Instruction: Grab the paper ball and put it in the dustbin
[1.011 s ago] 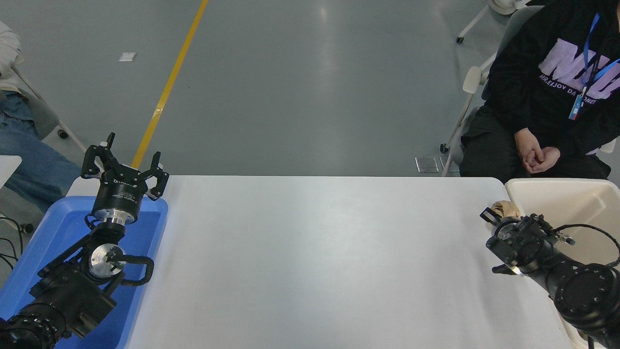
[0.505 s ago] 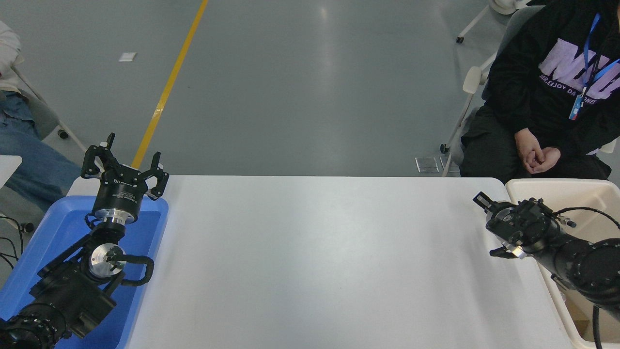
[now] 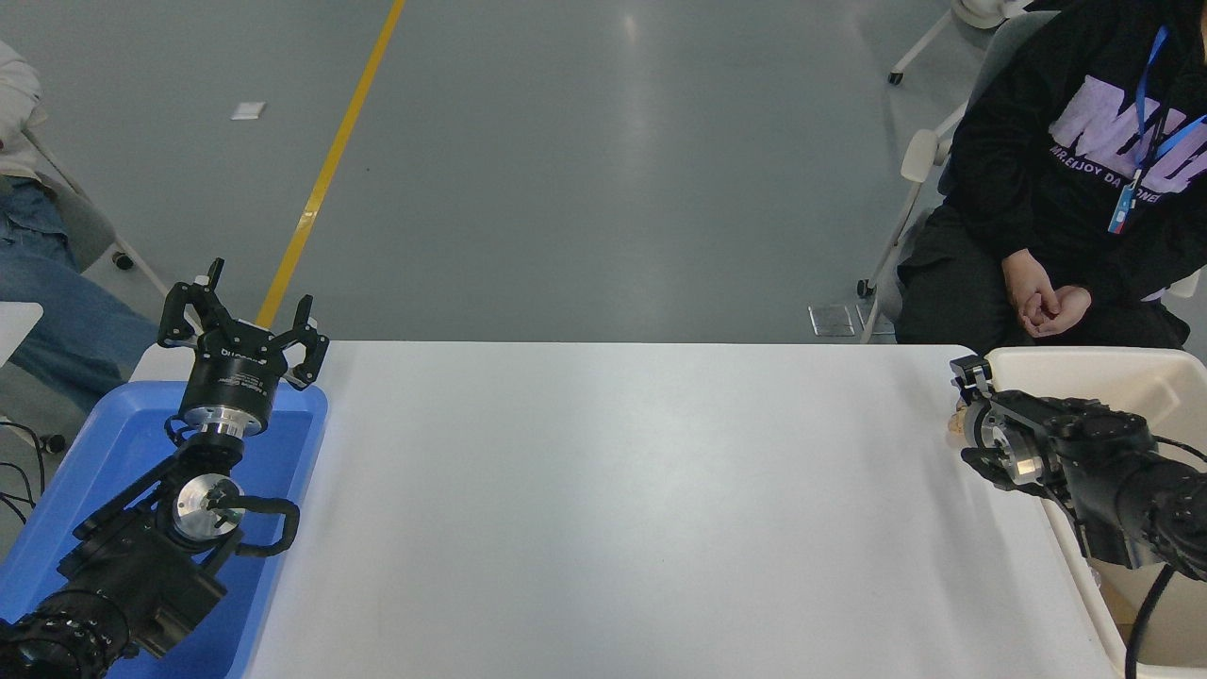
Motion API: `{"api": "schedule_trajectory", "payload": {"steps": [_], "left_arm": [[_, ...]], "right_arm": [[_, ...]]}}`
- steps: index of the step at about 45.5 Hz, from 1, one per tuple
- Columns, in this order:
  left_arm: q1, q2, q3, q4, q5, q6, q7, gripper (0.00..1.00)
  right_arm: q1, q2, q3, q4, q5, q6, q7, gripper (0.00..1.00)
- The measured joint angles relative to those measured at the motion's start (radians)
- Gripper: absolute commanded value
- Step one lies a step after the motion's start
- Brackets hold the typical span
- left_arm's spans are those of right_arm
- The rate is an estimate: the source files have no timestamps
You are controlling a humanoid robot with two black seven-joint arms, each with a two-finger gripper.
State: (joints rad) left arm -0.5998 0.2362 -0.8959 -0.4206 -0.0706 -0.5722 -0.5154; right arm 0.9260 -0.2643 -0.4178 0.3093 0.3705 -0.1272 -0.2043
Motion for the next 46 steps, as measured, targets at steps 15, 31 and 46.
{"api": "schedule_trajectory", "payload": {"steps": [15, 31, 46], "left_arm": [[0.0, 0.0, 0.0, 0.0, 0.0, 0.0, 0.0, 0.99], [0.0, 0.0, 0.0, 0.0, 0.0, 0.0, 0.0, 0.99], [0.0, 0.0, 0.0, 0.0, 0.0, 0.0, 0.0, 0.99]], "right_arm": [[-0.01, -0.003, 0.014, -0.038, 0.042, -0.001, -0.002, 0.99], [-0.018, -0.003, 0.017, -0.052, 0.048, -0.002, -0.003, 0.99], [-0.023, -0.003, 0.017, -0.055, 0.044, -0.004, -0.003, 0.99]]}}
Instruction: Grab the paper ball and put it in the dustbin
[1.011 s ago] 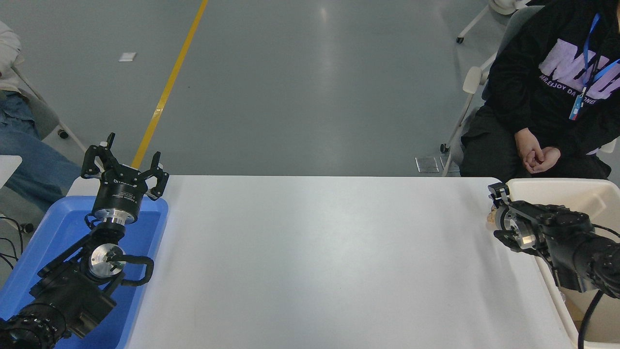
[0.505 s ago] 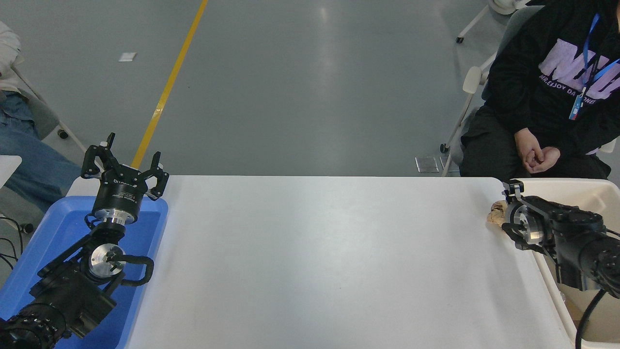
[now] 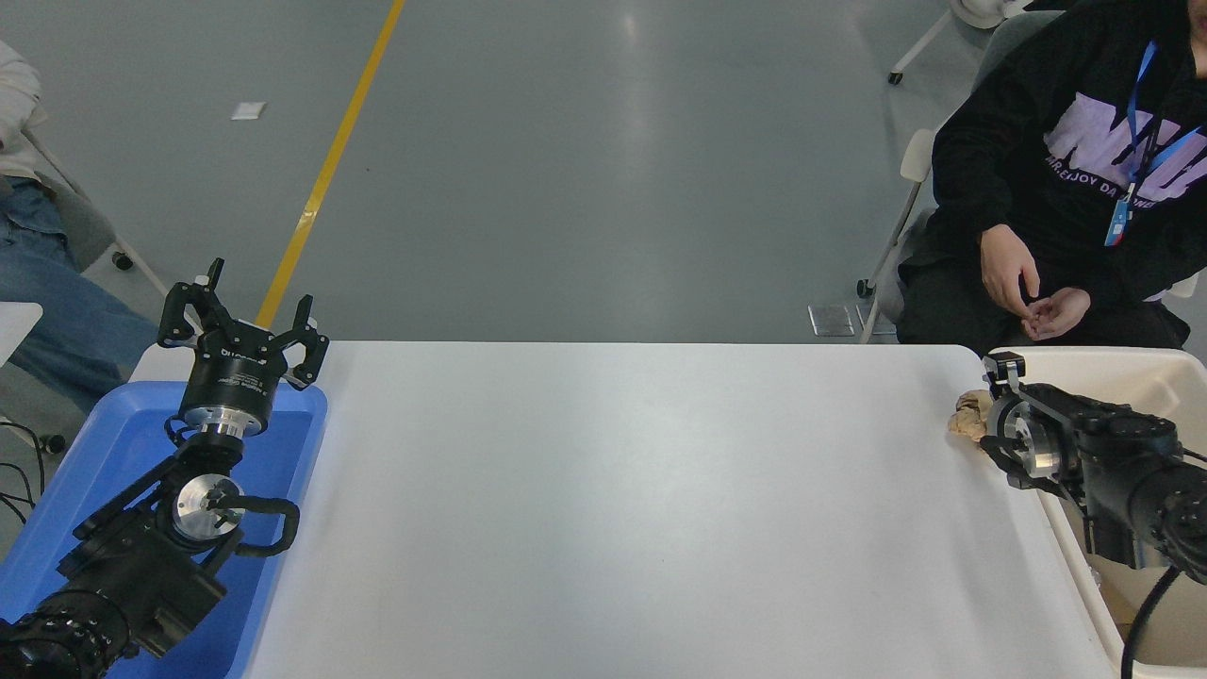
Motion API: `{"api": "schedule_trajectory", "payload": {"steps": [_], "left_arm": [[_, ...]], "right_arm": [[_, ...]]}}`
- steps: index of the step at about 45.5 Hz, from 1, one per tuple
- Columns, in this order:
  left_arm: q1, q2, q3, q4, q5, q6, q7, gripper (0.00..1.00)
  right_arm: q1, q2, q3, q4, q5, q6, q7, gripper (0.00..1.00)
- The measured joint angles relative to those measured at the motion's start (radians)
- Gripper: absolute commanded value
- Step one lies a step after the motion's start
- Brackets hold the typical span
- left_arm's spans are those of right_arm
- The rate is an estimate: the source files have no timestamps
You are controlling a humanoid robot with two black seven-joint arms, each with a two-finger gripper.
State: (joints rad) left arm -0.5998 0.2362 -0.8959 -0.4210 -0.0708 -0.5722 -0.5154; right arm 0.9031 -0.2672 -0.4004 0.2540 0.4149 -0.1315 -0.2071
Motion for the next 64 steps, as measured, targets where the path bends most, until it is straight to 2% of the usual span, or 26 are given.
{"api": "schedule_trajectory", "payload": {"steps": [35, 41, 52, 64], "left_arm": [[0.0, 0.0, 0.0, 0.0, 0.0, 0.0, 0.0, 0.99], [0.0, 0.0, 0.0, 0.0, 0.0, 0.0, 0.0, 0.99], [0.0, 0.0, 0.0, 0.0, 0.0, 0.0, 0.0, 0.99], [0.0, 0.0, 0.0, 0.0, 0.0, 0.0, 0.0, 0.99]], "right_arm": [[-0.006, 0.001, -0.009, 0.003, -0.019, -0.001, -0.001, 0.99], [-0.007, 0.006, -0.041, 0.015, -0.106, 0.001, -0.001, 1.0], [0.0, -0.004, -0.102, 0.034, -0.381, 0.004, 0.0, 1.0], [0.012, -0.008, -0.135, 0.127, -0.507, 0.005, 0.004, 1.0]]}}
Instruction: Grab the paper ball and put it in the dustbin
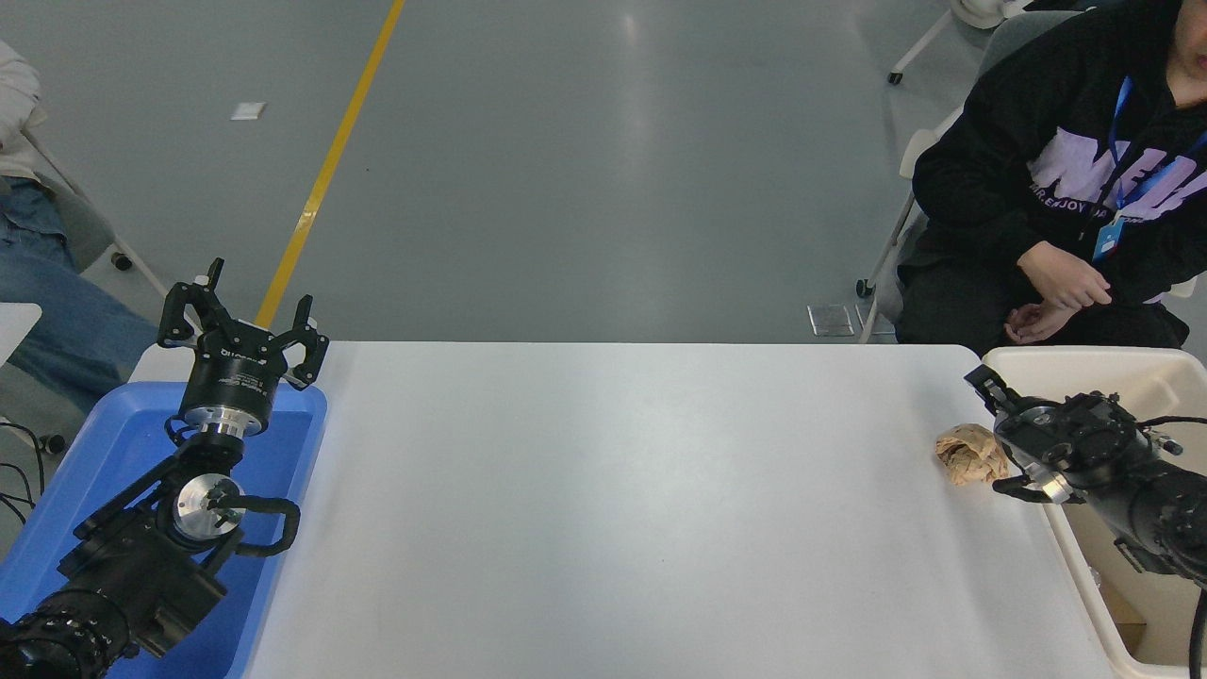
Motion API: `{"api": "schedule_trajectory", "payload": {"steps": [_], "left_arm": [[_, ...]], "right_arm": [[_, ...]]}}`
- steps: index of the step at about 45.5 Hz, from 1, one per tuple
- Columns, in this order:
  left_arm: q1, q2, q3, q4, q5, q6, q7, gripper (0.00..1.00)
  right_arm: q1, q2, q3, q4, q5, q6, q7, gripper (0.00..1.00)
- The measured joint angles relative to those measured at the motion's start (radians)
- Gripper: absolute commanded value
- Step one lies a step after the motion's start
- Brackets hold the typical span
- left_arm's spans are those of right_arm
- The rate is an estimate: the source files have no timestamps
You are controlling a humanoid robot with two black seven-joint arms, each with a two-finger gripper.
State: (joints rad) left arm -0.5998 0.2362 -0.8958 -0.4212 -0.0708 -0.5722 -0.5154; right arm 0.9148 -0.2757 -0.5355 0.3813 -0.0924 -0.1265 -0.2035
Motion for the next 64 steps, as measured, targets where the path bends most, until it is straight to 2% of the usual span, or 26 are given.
{"api": "schedule_trajectory", "payload": {"steps": [7, 13, 16, 18, 21, 31, 33, 52, 64], "left_arm": [[0.0, 0.0, 0.0, 0.0, 0.0, 0.0, 0.0, 0.99], [0.0, 0.0, 0.0, 0.0, 0.0, 0.0, 0.0, 0.99], [0.0, 0.0, 0.0, 0.0, 0.0, 0.0, 0.0, 0.99], [0.0, 0.0, 0.0, 0.0, 0.0, 0.0, 0.0, 0.99], [0.0, 0.0, 0.0, 0.0, 0.0, 0.0, 0.0, 0.99], [0.0, 0.0, 0.0, 0.0, 0.0, 0.0, 0.0, 0.99], [0.0, 0.0, 0.0, 0.0, 0.0, 0.0, 0.0, 0.99], [0.0, 0.0, 0.0, 0.0, 0.0, 0.0, 0.0, 0.99], [0.0, 0.0, 0.0, 0.0, 0.0, 0.0, 0.0, 0.99]], "right_arm": [[0.002, 0.002, -0.008, 0.034, -0.031, -0.004, 0.0, 0.96], [0.002, 0.003, -0.015, 0.045, -0.048, -0.007, 0.001, 0.9], [0.002, 0.003, -0.019, 0.046, -0.054, -0.007, 0.001, 0.83], [0.002, 0.003, -0.024, 0.046, -0.057, -0.008, 0.001, 0.76], [0.002, 0.003, -0.03, 0.046, -0.06, -0.008, 0.0, 0.56], [0.0, 0.0, -0.039, 0.046, -0.056, -0.002, 0.0, 0.06], [-0.001, 0.0, -0.039, 0.047, -0.054, -0.001, 0.0, 0.0], [0.012, -0.01, -0.03, 0.063, 0.01, 0.035, -0.002, 0.0], [0.117, -0.116, -0.069, 0.22, 0.036, 0.042, 0.001, 0.0]]}}
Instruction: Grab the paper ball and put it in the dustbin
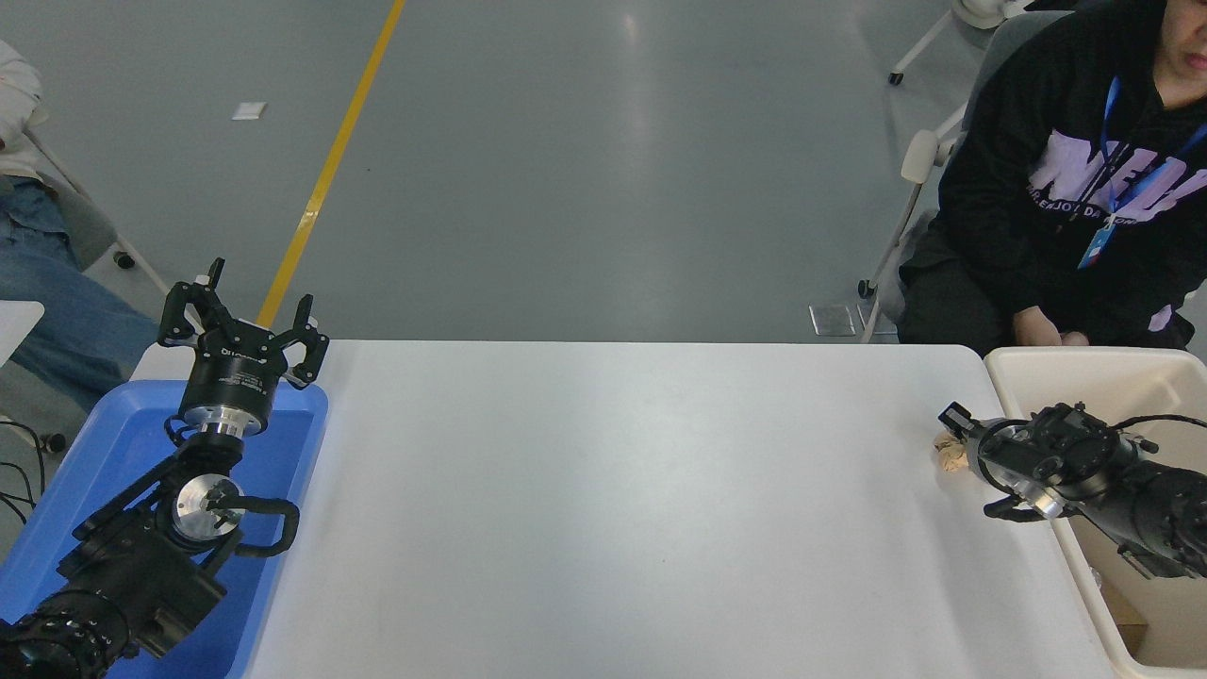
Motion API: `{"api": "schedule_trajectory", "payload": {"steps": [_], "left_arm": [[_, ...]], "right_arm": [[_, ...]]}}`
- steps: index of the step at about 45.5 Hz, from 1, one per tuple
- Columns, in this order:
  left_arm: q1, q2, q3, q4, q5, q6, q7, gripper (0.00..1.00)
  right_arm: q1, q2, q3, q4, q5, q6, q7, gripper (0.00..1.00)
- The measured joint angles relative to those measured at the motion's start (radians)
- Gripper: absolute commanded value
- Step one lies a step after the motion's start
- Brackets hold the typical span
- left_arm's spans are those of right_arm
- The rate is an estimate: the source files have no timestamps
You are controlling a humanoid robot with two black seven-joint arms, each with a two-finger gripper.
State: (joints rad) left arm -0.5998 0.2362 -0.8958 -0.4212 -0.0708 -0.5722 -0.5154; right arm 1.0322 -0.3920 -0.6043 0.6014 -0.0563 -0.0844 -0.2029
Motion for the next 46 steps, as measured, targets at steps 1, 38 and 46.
{"api": "schedule_trajectory", "payload": {"steps": [1, 38, 46], "left_arm": [[0.0, 0.0, 0.0, 0.0, 0.0, 0.0, 0.0, 0.99], [0.0, 0.0, 0.0, 0.0, 0.001, 0.0, 0.001, 0.99], [0.0, 0.0, 0.0, 0.0, 0.001, 0.0, 0.001, 0.99]], "right_arm": [[0.02, -0.014, -0.017, 0.027, 0.001, 0.001, 0.001, 0.0], [1.022, -0.278, -0.554, 0.705, 0.01, 0.596, 0.067, 0.0], [1.254, -0.285, -0.611, 0.782, 0.009, 0.749, 0.075, 0.0]]}}
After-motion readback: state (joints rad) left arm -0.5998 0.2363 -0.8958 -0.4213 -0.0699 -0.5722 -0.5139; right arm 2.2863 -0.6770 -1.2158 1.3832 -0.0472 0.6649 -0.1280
